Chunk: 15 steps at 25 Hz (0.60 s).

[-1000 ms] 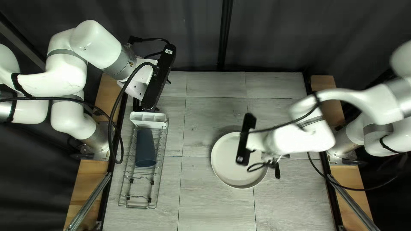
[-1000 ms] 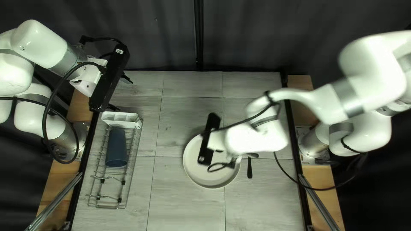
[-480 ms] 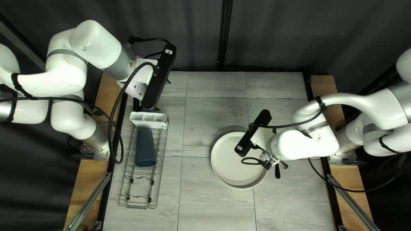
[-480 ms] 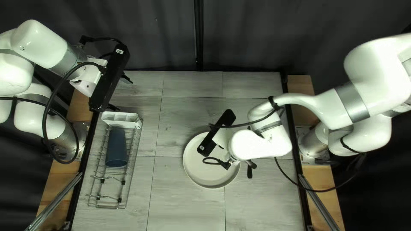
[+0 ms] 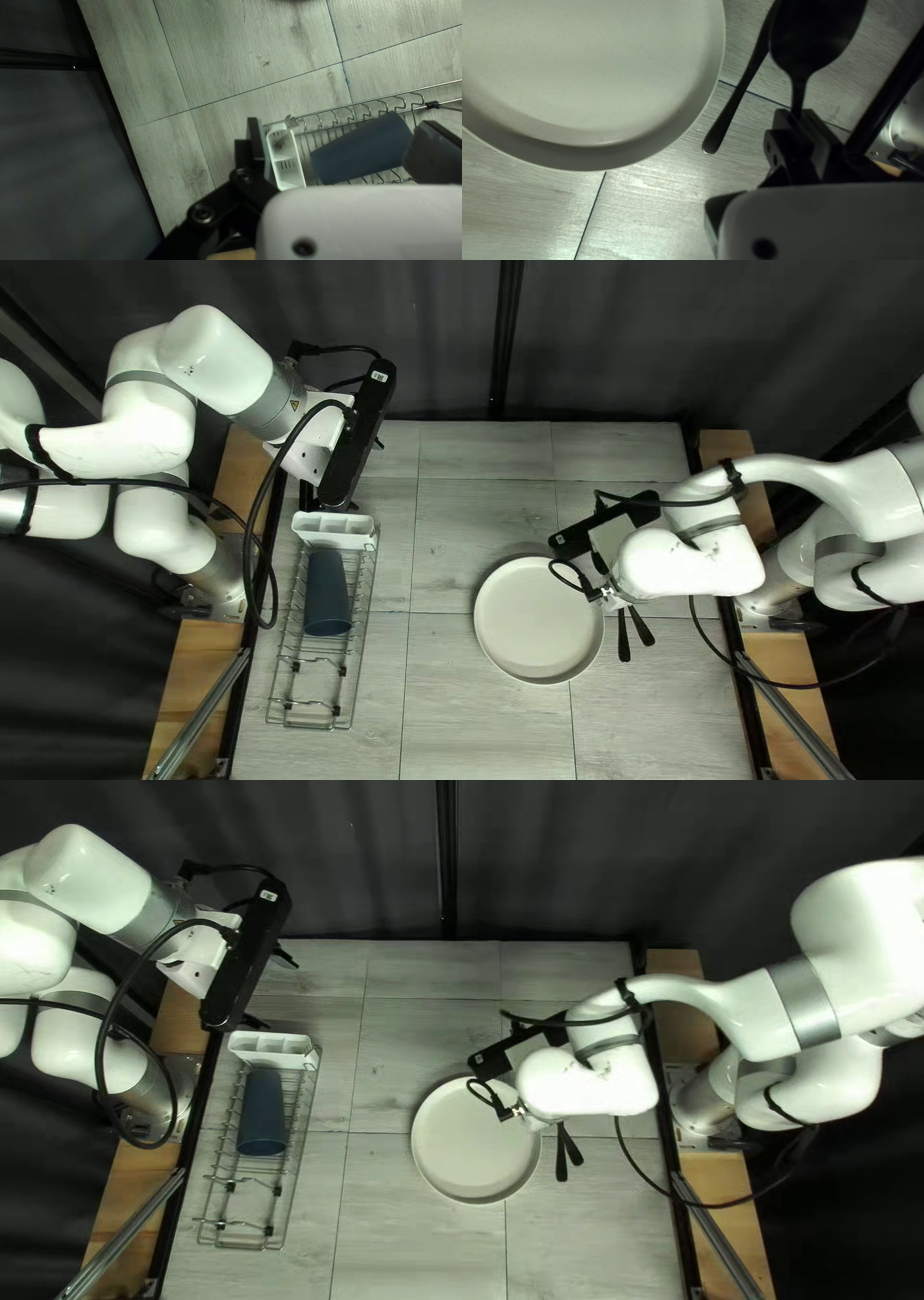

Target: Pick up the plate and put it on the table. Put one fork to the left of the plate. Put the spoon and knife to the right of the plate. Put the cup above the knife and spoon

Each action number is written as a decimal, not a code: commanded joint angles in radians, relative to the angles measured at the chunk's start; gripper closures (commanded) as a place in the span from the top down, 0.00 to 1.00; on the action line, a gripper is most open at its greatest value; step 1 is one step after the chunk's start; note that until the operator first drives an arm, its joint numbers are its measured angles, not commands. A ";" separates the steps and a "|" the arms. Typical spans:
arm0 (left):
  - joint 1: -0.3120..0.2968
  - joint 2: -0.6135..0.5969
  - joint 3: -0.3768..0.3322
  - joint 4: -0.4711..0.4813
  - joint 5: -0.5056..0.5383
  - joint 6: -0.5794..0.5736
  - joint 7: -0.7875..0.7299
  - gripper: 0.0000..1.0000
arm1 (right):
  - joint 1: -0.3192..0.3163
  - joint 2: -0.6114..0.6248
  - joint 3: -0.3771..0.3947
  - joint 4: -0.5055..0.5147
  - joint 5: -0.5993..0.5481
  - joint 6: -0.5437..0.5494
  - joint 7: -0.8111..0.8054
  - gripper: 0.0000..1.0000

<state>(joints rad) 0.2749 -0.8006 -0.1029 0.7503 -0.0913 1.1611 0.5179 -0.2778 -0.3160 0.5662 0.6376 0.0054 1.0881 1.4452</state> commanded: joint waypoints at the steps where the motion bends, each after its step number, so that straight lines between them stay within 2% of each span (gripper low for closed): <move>1: 0.000 0.000 0.000 0.000 0.000 0.000 0.000 1.00 | 0.024 -0.078 0.050 -0.096 0.052 -0.038 0.168 0.00; 5: 0.000 0.000 0.000 0.000 0.000 0.000 0.000 1.00 | 0.005 -0.068 0.062 -0.131 0.074 -0.066 0.276 0.00; 9: 0.000 0.000 0.000 0.000 0.000 0.000 0.000 1.00 | -0.009 -0.076 0.017 -0.211 0.117 -0.140 0.255 0.00; 15: 0.000 0.000 0.000 0.000 0.000 0.000 0.000 1.00 | -0.009 -0.065 -0.007 -0.275 0.154 -0.210 0.225 0.00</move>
<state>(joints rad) 0.2749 -0.8006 -0.1029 0.7504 -0.0913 1.1611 0.5179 -0.2923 -0.3786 0.5701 0.3929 0.1387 0.9065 1.6867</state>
